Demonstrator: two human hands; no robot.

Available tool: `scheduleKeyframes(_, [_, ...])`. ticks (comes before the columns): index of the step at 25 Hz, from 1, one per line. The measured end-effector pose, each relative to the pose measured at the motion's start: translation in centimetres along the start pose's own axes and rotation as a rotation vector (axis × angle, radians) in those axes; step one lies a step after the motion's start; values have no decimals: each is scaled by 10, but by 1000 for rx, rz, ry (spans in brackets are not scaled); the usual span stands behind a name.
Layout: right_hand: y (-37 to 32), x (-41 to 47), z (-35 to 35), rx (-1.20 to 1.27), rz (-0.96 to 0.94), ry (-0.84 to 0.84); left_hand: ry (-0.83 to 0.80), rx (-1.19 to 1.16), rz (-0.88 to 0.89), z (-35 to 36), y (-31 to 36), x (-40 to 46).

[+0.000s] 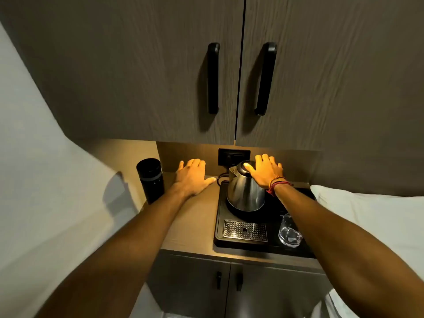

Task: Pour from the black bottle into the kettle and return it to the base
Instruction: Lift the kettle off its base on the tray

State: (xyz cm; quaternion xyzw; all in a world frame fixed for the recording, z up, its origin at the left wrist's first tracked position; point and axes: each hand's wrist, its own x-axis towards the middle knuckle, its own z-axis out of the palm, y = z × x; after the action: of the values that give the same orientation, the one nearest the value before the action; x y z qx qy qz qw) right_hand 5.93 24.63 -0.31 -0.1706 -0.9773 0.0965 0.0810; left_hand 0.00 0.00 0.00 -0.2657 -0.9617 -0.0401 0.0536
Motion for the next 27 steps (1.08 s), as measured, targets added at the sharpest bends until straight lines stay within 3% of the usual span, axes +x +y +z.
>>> scheduleKeyframes(6, [13,41,14,-25,26,-213,-16,-10,-1,14,1,47])
scheduleKeyframes(14, [20,46,21,97,-35,-110,-54,21,-5,32,-6,76])
scheduleKeyframes(22, [18,38,14,-3,-127,-187,-77,5,31,37,5,89])
scheduleKeyframes(27, [21,41,7,232,-93,-139,-71,3,21,36,9,87])
